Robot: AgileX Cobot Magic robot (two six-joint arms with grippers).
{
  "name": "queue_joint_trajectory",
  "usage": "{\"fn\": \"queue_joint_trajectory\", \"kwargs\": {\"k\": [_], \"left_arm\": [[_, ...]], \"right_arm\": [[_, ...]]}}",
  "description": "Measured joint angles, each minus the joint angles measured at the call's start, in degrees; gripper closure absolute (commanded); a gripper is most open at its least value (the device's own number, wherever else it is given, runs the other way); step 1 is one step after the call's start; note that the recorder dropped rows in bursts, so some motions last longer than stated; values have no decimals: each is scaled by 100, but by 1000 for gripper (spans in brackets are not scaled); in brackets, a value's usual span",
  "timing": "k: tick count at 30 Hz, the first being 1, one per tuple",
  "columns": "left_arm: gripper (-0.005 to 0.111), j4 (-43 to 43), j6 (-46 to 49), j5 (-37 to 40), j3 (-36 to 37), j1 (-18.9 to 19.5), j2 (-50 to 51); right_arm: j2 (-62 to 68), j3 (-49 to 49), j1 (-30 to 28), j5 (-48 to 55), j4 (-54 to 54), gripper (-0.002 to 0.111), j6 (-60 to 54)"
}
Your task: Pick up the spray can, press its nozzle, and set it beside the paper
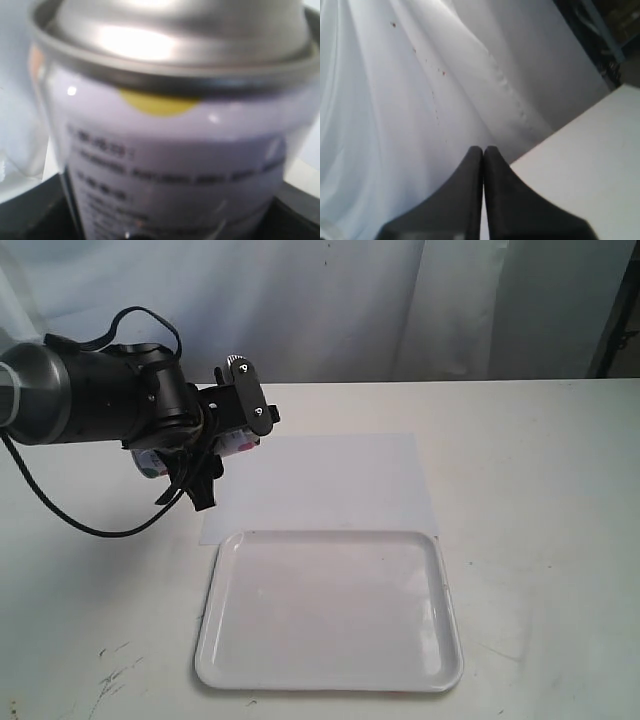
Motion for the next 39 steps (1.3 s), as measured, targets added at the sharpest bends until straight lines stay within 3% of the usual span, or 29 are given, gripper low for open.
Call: {"fn": "queue_joint_trajectory", "kwargs": {"k": [4, 13, 29, 39], "left_arm": [[107, 2, -39, -15, 0, 0, 0], [107, -35, -44, -28, 0, 0, 0], [107, -284, -57, -59, 0, 0, 0], [107, -278, -57, 139, 0, 0, 0]], "right_arm": [[0, -107, 0, -381, -11, 108, -129], [1012, -1276, 0, 143, -527, 108, -449], [5881, -3900, 0, 2975, -185, 108, -1462], [6884, -4234, 0, 2310, 968, 108, -2100]]}}
